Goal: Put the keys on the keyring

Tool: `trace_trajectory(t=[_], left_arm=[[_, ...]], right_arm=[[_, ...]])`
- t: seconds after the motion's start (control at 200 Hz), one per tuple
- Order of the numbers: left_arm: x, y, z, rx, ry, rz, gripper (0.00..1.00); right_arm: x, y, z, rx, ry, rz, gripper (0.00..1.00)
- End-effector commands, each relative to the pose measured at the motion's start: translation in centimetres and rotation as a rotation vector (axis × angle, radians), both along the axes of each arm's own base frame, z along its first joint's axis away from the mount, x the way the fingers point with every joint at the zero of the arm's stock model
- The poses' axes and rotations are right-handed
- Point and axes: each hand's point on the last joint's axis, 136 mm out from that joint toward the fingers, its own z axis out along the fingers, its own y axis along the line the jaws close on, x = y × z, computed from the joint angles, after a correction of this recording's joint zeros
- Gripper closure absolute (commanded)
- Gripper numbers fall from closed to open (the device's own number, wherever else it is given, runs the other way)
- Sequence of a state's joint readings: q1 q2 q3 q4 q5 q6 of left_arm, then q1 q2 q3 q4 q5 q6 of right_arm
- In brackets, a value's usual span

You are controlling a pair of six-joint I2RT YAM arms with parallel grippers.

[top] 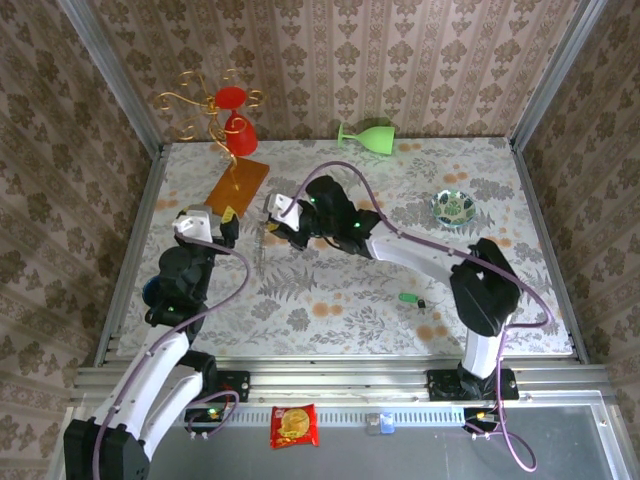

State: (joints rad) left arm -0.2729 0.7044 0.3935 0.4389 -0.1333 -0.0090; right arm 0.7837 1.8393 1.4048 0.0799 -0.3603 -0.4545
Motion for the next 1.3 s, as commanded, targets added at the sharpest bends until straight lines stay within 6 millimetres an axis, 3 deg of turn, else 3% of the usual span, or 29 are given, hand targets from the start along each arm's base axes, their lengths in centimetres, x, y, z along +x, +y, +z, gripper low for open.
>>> trace_trajectory(t=[0.0, 0.16, 0.385, 0.555, 0.8, 0.925, 1.085, 1.175, 1.295], left_arm=[[0.2, 1.6, 0.4, -0.028, 0.041, 0.079, 0.28], [0.8, 1.0, -0.6, -0.036, 0.069, 0.054, 0.27], [1.8, 0.1, -1.6, -0.036, 0.107, 0.015, 0.27], [2.1, -0.2, -2.5, -0.041, 0.131, 0.000, 0.27], [2.3, -0.8, -3.6, -0.034, 0.169, -0.026, 0.27], [2.4, -1.1, -4.0, -0.024, 0.187, -0.040, 0.27], [2.9, -1.8, -4.7, -0.009, 0.222, -0.070, 0.27], [3.1, -2.2, -5.0, -0.001, 0.240, -0.090, 0.27], [3.2, -2.7, -5.2, 0.014, 0.256, -0.120, 0.27]], right_arm=[[0.8, 0.1, -1.3, -0.063, -0.060, -0.005, 1.00], [0.2, -3.7, -6.6, -0.225, -0.013, -0.075, 1.00], [-1.2, -10.4, -10.6, -0.443, 0.019, -0.157, 1.00], [-3.6, -14.8, -13.9, -0.652, 0.031, -0.131, 1.00], [-4.6, -18.3, -15.4, -0.828, 0.025, -0.138, 1.00], [-4.2, -20.8, -16.4, -0.968, -0.009, -0.166, 0.95], [-2.9, -22.3, -17.0, -1.044, -0.014, -0.215, 0.72], [-1.9, -22.5, -16.5, -1.026, 0.016, -0.280, 0.66], [-1.4, -22.4, -13.9, -0.879, 0.095, -0.366, 0.64]])
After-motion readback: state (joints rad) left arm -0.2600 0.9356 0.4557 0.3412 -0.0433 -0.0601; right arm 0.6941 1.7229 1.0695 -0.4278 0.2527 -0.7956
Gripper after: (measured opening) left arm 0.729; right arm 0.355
